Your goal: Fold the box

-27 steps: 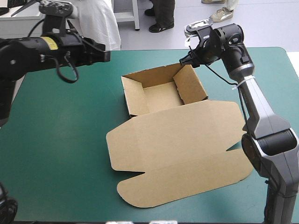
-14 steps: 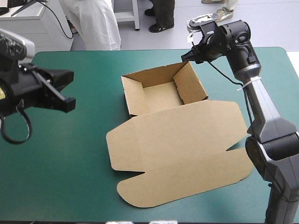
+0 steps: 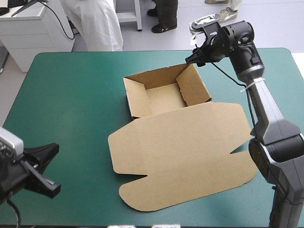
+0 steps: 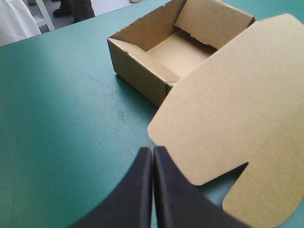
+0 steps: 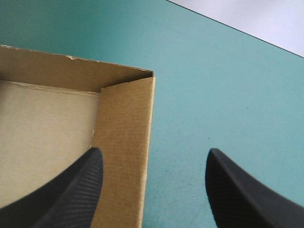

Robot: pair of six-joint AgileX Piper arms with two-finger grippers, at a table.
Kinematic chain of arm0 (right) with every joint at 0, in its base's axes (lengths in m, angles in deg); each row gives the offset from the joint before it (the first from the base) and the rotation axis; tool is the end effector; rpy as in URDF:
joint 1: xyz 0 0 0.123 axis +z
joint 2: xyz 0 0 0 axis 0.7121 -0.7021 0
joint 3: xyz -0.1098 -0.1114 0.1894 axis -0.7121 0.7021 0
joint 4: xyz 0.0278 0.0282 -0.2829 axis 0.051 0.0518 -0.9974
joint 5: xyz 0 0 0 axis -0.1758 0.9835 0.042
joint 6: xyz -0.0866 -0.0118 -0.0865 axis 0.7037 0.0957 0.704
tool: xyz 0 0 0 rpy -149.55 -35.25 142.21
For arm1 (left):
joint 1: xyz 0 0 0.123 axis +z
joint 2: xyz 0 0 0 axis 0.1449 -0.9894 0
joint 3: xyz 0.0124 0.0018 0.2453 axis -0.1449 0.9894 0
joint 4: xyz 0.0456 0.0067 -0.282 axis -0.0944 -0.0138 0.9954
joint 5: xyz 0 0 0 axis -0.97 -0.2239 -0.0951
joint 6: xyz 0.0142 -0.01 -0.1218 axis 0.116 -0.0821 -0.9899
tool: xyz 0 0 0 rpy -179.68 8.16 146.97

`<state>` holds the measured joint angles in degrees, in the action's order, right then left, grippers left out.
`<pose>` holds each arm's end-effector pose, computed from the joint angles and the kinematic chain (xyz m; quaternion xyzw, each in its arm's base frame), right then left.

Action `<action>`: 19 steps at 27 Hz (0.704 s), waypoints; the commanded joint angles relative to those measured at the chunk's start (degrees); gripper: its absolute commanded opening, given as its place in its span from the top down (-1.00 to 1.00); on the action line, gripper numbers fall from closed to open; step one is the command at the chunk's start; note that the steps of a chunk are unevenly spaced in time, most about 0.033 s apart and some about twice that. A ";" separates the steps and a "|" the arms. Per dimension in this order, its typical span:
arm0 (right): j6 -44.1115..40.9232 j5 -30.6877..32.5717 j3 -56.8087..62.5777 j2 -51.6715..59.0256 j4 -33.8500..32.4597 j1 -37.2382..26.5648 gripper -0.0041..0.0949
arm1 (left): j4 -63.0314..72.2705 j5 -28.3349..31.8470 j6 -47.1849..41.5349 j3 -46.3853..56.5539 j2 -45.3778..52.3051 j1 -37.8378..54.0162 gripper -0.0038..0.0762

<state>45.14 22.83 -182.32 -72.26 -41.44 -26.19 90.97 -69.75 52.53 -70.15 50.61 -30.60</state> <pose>0.4461 0.1423 0.3742 -0.2012 0.9077 -0.0111 0.3680 0.1305 -0.0652 0.4150 0.2297 0.8242 -0.1111 0.5056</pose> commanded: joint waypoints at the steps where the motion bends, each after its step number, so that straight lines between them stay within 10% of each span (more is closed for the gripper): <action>1: 0.28 0.05 -1.62 0.82 -2.16 -0.31 -0.31 | 0.22 5.26 -3.19 5.55 6.46 -0.35 0.93; 19: -1.42 0.05 -1.62 -12.37 -1.09 -0.31 -0.30 | -3.89 6.31 -8.29 27.14 28.24 -0.25 0.93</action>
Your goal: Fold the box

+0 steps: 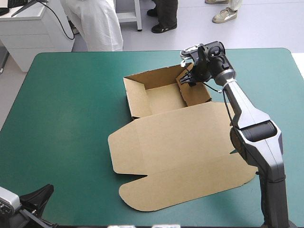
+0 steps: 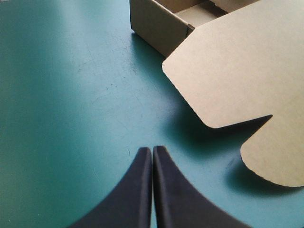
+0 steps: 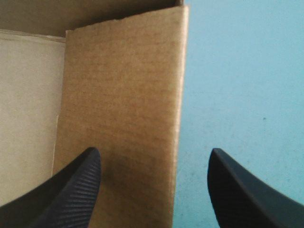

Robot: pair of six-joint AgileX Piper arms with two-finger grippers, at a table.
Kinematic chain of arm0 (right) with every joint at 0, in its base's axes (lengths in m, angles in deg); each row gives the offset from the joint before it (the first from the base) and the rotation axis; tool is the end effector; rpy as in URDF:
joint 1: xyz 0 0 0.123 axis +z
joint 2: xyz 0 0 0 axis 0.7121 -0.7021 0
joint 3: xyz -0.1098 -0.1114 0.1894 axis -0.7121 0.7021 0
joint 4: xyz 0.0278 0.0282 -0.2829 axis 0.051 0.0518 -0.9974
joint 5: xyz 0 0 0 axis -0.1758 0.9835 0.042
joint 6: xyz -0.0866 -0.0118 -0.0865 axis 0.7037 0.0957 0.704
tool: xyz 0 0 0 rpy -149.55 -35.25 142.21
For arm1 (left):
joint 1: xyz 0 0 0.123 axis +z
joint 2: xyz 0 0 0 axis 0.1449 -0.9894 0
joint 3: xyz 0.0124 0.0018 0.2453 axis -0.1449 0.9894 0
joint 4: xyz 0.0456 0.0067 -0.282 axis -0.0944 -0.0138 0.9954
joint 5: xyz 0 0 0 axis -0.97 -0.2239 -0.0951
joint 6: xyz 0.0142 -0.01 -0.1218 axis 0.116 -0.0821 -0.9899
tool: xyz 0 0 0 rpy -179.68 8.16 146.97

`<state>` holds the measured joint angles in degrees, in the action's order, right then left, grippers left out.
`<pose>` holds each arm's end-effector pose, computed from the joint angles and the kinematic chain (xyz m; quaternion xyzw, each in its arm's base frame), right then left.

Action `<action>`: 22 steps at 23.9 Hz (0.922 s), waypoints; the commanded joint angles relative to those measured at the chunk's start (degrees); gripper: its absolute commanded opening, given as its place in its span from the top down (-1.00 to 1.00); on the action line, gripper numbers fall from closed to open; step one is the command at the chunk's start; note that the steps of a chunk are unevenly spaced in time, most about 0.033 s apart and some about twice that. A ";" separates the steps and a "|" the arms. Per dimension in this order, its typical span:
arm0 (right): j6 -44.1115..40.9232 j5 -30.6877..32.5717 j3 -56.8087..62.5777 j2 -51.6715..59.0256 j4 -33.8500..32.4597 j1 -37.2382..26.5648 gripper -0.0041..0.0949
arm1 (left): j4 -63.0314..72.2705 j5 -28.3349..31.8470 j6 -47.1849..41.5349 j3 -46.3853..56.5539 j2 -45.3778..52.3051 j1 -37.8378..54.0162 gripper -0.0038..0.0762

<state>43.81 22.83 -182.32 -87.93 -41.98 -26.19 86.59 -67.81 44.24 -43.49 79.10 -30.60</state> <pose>0.4941 0.1579 0.2386 -0.2066 0.9483 -0.0277 0.2395 0.0792 -0.0350 0.3221 0.1630 0.8231 -0.1155 0.5315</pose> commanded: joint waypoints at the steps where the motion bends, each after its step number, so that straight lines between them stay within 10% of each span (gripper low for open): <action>1: -0.18 0.05 -1.62 3.17 -0.55 -0.31 -0.30 | 0.49 4.51 0.00 1.11 0.14 -0.25 0.93; 7: -0.60 0.05 -1.62 0.44 -0.31 -0.31 0.02 | 0.72 4.59 -0.32 4.09 1.82 -0.25 0.93; 11: -1.37 0.05 -1.62 0.10 -3.35 -0.31 0.96 | 0.72 4.59 0.00 4.09 1.82 -0.25 0.93; 22: -2.93 0.05 -1.72 0.10 -8.52 -9.62 0.96 | 0.72 3.57 -0.32 4.09 1.82 -0.25 0.93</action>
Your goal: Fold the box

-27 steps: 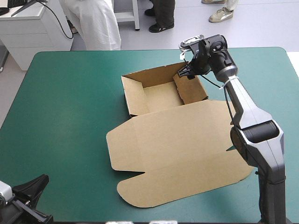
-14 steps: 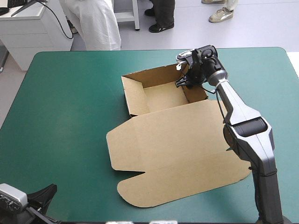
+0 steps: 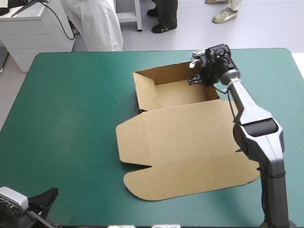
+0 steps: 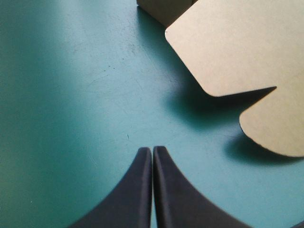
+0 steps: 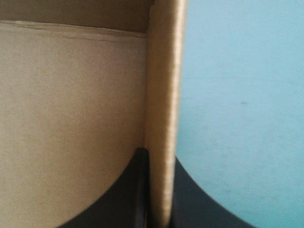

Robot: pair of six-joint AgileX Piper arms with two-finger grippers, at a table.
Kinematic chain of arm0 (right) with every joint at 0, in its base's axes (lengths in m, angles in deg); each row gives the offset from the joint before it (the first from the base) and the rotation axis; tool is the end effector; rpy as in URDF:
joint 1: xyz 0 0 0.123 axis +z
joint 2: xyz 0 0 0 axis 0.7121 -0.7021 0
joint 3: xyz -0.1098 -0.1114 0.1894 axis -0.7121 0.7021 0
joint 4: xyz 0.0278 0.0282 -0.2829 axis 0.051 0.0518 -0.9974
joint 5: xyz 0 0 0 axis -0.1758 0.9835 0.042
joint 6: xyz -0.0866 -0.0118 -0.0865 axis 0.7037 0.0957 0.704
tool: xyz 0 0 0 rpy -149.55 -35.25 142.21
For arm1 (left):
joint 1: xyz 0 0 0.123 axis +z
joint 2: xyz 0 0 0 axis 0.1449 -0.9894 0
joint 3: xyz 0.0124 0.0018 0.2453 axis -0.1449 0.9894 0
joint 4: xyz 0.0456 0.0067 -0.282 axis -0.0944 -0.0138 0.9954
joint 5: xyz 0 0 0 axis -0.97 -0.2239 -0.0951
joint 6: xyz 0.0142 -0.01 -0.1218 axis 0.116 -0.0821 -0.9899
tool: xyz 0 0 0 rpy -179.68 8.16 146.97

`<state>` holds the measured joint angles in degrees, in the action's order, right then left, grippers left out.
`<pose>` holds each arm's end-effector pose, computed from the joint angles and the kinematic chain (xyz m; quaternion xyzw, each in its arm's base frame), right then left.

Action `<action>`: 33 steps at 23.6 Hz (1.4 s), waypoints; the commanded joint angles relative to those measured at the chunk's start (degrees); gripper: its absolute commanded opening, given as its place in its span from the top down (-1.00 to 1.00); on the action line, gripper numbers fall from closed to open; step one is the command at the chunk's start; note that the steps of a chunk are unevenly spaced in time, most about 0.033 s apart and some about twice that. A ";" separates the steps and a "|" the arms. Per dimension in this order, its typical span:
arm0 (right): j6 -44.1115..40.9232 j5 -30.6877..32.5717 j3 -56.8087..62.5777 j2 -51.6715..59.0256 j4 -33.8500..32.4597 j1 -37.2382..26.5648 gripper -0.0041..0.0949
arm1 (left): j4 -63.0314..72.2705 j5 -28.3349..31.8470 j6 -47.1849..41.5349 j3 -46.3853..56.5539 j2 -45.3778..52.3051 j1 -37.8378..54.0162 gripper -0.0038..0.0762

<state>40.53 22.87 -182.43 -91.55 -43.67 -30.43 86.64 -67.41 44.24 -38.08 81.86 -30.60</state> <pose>0.5114 0.1193 0.2067 -0.1482 0.9651 -0.0477 0.2108 0.0828 -0.0366 0.2961 0.1648 0.8335 -0.1128 0.5152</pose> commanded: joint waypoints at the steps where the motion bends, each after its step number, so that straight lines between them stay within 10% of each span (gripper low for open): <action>1: 0.36 0.01 -1.62 3.84 -6.70 -6.83 0.96 | 0.68 2.93 -0.32 -1.32 -0.94 -0.25 0.93; 14: 0.59 0.01 -1.62 4.67 -4.14 -39.05 0.96 | 0.56 2.68 -1.06 -1.32 -0.94 -0.25 0.93; 20: 0.29 0.01 -1.62 4.67 -4.12 -43.52 0.93 | 0.56 2.55 -2.14 -1.32 -0.94 -0.25 0.93; 28: 2.88 0.01 -1.62 4.95 0.91 -43.41 -0.26 | 0.46 2.44 -2.63 -1.32 -0.94 -0.25 0.93; 33: 2.90 0.01 -1.72 5.87 0.54 -43.41 -0.42 | 0.23 2.32 -2.63 -1.32 -0.94 -0.25 0.93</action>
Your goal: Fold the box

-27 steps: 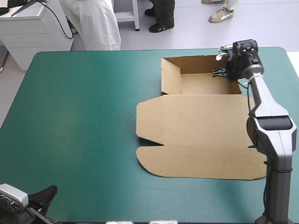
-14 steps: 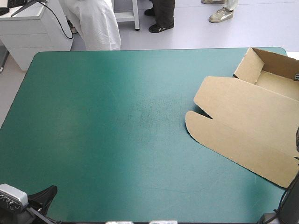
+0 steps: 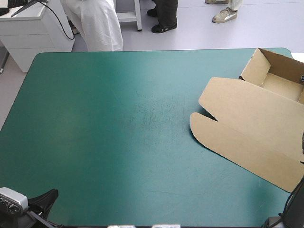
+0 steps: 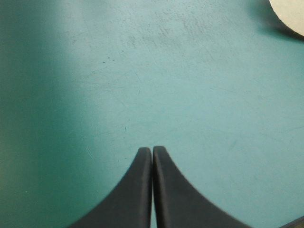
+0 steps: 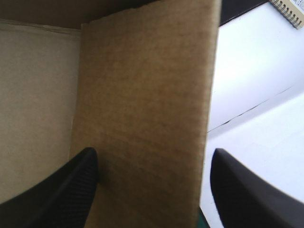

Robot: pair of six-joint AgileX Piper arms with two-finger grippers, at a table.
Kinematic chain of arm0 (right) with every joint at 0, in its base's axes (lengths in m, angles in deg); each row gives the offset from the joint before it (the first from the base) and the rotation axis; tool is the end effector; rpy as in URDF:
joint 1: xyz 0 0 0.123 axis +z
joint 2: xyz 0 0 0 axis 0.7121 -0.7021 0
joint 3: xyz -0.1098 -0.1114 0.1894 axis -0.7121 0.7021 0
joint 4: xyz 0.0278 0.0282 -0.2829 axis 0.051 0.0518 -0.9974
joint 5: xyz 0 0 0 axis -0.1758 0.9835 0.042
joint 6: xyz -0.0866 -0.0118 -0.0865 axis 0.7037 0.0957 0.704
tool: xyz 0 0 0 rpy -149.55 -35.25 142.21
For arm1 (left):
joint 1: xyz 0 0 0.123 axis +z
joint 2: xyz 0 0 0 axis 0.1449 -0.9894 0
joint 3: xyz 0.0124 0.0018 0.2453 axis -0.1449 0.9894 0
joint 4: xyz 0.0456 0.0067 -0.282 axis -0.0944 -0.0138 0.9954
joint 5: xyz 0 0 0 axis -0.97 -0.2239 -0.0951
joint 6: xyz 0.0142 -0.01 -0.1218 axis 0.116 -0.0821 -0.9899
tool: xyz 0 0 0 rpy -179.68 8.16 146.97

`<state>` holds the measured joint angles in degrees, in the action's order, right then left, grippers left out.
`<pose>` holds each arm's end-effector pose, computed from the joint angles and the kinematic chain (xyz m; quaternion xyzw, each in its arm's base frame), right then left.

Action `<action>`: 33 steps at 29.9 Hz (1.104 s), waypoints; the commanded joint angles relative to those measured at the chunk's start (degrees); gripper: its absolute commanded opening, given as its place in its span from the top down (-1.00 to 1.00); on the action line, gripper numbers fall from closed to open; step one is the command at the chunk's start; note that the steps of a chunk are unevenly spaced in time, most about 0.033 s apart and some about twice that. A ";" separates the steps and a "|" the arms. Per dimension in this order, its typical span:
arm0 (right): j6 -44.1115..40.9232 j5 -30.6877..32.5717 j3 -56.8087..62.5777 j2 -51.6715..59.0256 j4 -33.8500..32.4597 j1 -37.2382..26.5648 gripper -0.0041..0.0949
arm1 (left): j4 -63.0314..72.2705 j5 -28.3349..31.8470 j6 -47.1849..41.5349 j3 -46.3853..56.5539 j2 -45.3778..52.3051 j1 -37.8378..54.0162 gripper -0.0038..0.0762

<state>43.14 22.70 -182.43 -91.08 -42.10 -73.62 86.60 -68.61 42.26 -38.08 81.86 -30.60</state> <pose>0.4557 -0.2601 0.2107 0.1973 0.9559 -0.1145 0.1848 0.0817 -0.0361 0.2938 0.1514 0.8416 -0.1194 0.5045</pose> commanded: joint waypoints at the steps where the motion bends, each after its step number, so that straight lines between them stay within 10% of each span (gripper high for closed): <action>1: 0.29 0.17 -1.72 5.70 -1.50 -0.23 -0.42 | 0.26 3.41 -0.65 -1.32 -0.94 -0.25 0.93; 20: 3.34 0.17 -1.72 27.48 12.88 1.04 -0.26 | 0.26 2.81 -0.65 -1.32 -0.94 -0.25 0.93; 33: 5.53 0.17 -1.51 47.67 11.34 21.33 0.21 | 0.73 2.81 -0.65 -1.32 -0.94 -0.25 0.93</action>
<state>48.06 22.85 -182.55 -48.36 -29.83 -56.29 86.62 -69.45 42.06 -38.08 81.93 -30.60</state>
